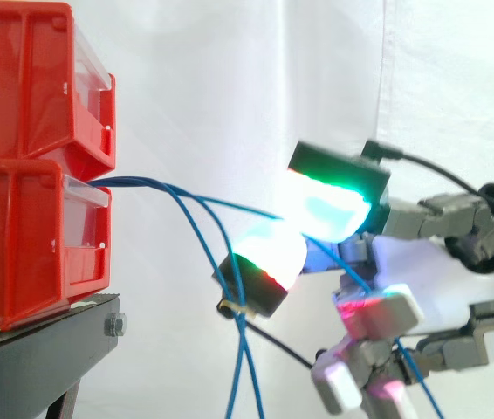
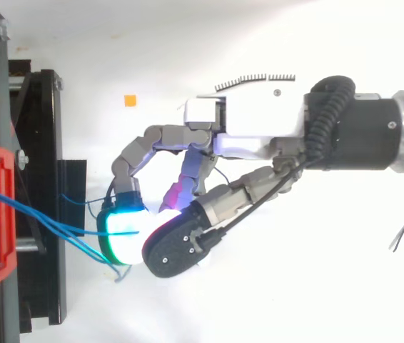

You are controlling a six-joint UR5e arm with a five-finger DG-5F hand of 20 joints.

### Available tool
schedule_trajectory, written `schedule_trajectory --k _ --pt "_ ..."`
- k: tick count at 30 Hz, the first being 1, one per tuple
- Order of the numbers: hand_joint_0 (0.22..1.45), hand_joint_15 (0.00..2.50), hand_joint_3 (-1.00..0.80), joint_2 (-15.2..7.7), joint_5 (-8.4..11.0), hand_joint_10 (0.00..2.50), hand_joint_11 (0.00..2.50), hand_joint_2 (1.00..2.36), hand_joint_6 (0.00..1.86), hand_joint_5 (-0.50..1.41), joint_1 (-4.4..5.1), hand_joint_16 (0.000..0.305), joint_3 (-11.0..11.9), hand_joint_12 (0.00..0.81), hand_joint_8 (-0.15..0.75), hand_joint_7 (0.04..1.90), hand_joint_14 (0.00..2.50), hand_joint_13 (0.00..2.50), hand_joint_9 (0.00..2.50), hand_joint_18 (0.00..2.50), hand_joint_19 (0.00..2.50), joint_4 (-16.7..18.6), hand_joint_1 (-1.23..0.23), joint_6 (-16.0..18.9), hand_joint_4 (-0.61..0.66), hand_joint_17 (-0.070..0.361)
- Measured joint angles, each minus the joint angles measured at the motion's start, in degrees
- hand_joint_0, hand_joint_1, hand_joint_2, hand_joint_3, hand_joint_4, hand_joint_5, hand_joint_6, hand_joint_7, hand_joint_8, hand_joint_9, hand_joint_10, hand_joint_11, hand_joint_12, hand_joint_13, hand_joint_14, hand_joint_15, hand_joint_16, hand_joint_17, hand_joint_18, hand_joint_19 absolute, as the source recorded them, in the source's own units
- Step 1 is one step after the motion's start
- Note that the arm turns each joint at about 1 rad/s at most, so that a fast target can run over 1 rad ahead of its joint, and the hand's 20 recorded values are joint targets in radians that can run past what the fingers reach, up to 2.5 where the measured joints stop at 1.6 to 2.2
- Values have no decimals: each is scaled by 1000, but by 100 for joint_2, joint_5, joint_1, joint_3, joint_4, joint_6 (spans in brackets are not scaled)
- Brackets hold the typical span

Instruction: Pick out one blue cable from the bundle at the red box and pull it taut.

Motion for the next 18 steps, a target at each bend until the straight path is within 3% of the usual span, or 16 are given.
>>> schedule_trajectory --k 7,18 --pt "592 508 -317 270 16 28 650 1015 854 -20 -1 45 -19 311 303 975 18 1002 1242 1048 676 -659 -705 -117 -100 100" --pt "594 509 -364 348 36 27 642 1011 858 -29 -6 46 -22 317 313 969 18 996 1223 1036 688 -1127 -665 -111 -88 103"
